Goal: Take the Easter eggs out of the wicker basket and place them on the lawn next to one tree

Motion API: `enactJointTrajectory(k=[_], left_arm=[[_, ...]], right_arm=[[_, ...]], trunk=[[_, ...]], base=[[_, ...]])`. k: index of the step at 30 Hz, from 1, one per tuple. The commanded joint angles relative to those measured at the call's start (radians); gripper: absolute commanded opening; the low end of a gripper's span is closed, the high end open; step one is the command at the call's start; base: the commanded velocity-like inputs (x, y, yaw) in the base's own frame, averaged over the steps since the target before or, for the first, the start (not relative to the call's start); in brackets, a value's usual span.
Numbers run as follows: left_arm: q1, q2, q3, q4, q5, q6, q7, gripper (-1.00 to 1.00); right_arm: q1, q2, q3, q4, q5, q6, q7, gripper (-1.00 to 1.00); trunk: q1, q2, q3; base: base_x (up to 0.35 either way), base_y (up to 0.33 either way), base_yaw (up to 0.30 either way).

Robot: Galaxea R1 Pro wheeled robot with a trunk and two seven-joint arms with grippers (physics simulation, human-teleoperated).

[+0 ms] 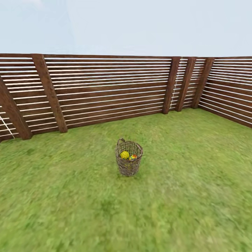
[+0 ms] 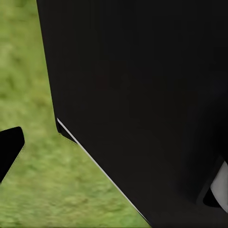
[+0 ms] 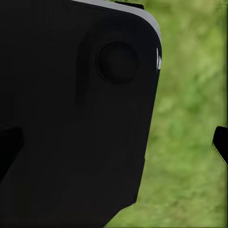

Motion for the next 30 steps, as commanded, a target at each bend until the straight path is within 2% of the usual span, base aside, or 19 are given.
enactJointTrajectory(k=[1, 25, 30], left_arm=[[0.0, 0.0, 0.001, -0.001, 0.001, 0.0, -0.001, 1.0], [0.0, 0.0, 0.001, -0.001, 0.001, 0.0, -0.001, 1.0], [0.0, -0.001, 0.001, -0.001, 0.001, -0.001, -0.001, 1.0]], right_arm=[[0.0, 0.0, 0.002, 0.001, 0.008, -0.002, -0.001, 1.0], [0.0, 0.005, -0.001, 0.004, 0.005, -0.002, 0.002, 1.0], [0.0, -0.001, 0.002, 0.004, 0.01, -0.002, 0.004, 1.0]], trunk=[[0.001, 0.0, -0.001], [0.001, 0.0, -0.001], [0.001, 0.0, -0.001]], base=[[0.325, 0.0, 0.0], [0.325, 0.0, 0.0], [0.324, 0.0, 0.0]])
